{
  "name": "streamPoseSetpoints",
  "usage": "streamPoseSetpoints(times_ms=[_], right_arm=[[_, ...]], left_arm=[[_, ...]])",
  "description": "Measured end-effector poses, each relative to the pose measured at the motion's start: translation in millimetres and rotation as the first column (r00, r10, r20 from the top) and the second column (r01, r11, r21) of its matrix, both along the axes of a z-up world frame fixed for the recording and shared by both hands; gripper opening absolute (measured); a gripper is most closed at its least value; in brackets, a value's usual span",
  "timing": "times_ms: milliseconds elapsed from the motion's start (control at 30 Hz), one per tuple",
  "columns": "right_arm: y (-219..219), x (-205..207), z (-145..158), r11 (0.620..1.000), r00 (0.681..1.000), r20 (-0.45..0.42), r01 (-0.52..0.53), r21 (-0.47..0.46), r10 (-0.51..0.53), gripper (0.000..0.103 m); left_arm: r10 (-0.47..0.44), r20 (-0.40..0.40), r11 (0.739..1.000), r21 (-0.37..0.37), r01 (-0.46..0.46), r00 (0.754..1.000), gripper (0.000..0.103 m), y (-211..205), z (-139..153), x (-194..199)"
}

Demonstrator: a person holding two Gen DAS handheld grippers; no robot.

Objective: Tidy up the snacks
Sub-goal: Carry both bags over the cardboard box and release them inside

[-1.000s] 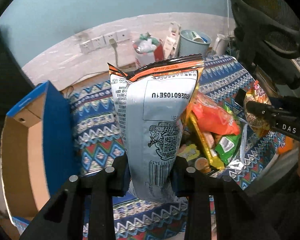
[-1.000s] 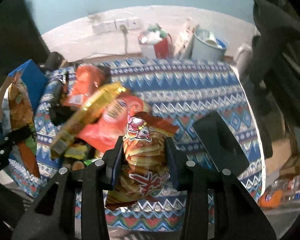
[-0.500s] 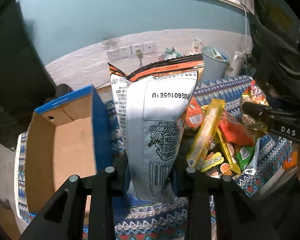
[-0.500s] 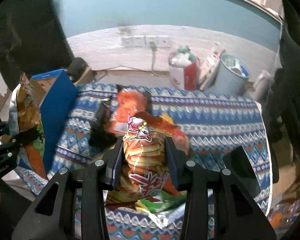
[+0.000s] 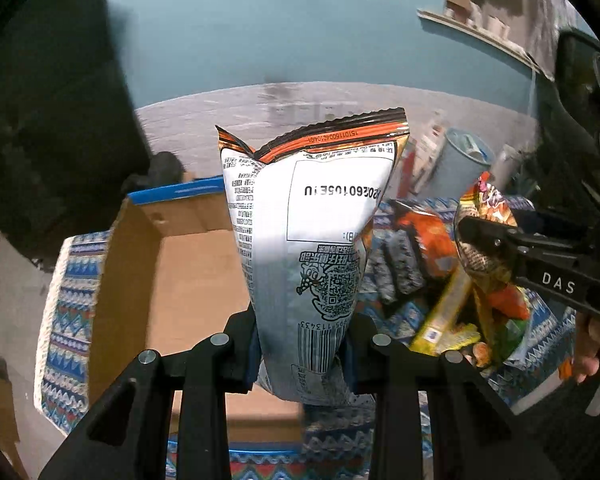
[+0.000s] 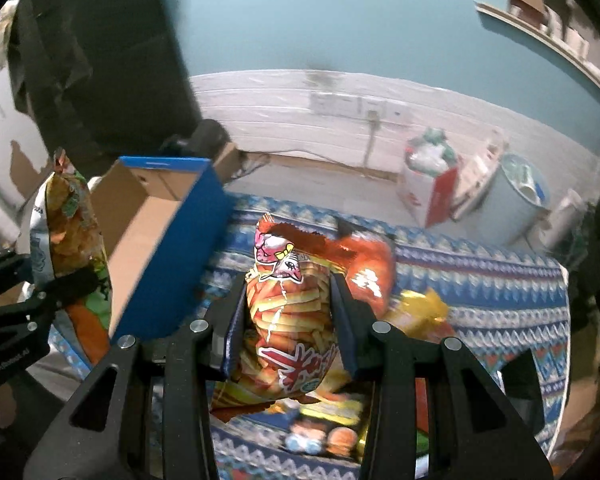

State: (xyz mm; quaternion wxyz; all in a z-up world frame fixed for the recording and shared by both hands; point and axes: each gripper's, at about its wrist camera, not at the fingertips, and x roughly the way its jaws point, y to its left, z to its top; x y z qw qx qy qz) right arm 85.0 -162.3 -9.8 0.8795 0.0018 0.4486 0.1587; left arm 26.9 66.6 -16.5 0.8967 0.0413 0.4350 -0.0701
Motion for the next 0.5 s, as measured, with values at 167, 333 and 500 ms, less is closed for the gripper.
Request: streamPoseSetpoints(times_ms=[167, 333, 500], right_arm=[[38, 9, 6, 0.998, 0.998, -0.001, -0.056, 0.020, 0.056, 0.038], [77, 16, 6, 0.993, 0.993, -0.011, -0.115, 0.034, 0.115, 0.038], [120, 24, 0, 0.984, 0.984, -0.035, -0.173, 0.050, 0.175, 0.038]], left_arm=[[0.068, 0.014, 0.998, 0.001, -0.068, 0.998, 0.032, 33, 0, 1], [0.131, 0.007, 0.991, 0.003, -0.131, 0.991, 0.032, 64, -7, 3], [0.191, -0.019, 0.982, 0.013, -0.191, 0.981, 0.032, 93, -18, 8]])
